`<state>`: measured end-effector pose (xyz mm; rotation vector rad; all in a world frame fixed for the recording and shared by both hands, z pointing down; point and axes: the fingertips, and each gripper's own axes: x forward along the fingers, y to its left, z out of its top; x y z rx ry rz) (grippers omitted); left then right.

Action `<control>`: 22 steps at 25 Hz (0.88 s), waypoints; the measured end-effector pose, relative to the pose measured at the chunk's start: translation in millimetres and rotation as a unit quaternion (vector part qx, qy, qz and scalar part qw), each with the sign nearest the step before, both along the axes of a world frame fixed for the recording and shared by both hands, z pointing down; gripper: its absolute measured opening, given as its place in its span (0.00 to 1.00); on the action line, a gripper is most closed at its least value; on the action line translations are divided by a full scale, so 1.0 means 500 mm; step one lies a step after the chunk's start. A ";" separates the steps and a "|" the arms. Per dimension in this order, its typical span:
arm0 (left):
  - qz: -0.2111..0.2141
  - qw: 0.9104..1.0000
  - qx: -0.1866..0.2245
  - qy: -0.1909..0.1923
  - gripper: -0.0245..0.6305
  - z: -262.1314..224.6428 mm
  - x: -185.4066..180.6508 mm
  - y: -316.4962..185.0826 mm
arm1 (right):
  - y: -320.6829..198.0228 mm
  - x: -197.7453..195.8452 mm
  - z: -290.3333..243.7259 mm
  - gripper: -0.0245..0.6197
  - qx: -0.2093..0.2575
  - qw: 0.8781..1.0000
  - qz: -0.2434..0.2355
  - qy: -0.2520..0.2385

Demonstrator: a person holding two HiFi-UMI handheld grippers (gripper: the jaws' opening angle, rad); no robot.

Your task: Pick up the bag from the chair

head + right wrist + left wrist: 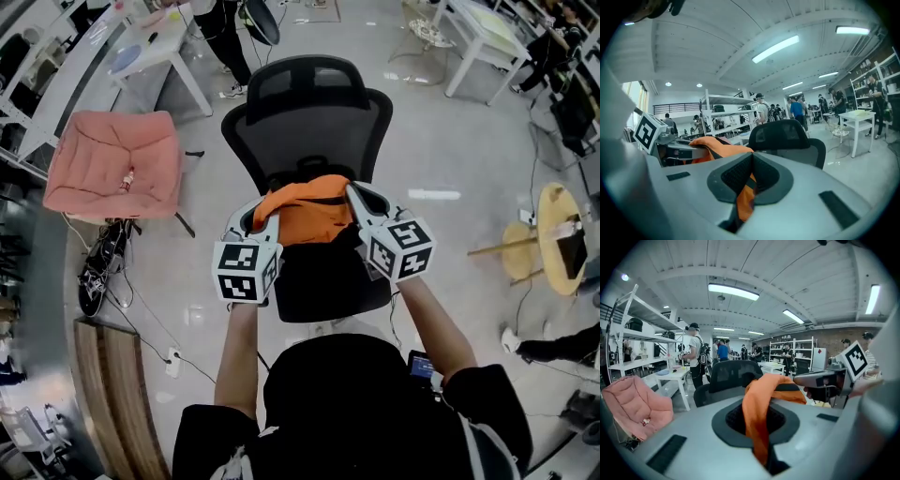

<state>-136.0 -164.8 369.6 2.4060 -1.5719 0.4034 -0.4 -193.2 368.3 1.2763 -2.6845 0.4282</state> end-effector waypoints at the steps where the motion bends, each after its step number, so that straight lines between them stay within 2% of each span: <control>1: 0.000 1.000 0.008 0.003 0.07 -0.018 -0.004 0.006 | 0.005 -0.002 -0.018 0.04 0.008 1.000 0.001 -0.004; 6: 0.003 0.998 0.055 0.016 0.07 -0.113 -0.009 0.046 | 0.044 -0.006 -0.104 0.04 0.055 0.998 0.000 -0.008; 11: -0.011 0.994 0.104 0.026 0.07 -0.190 -0.018 0.086 | 0.080 -0.001 -0.167 0.04 0.082 0.997 0.003 -0.014; 22: -0.007 0.987 0.158 0.009 0.07 -0.264 -0.018 0.146 | 0.145 0.007 -0.200 0.04 0.100 0.995 0.020 -0.021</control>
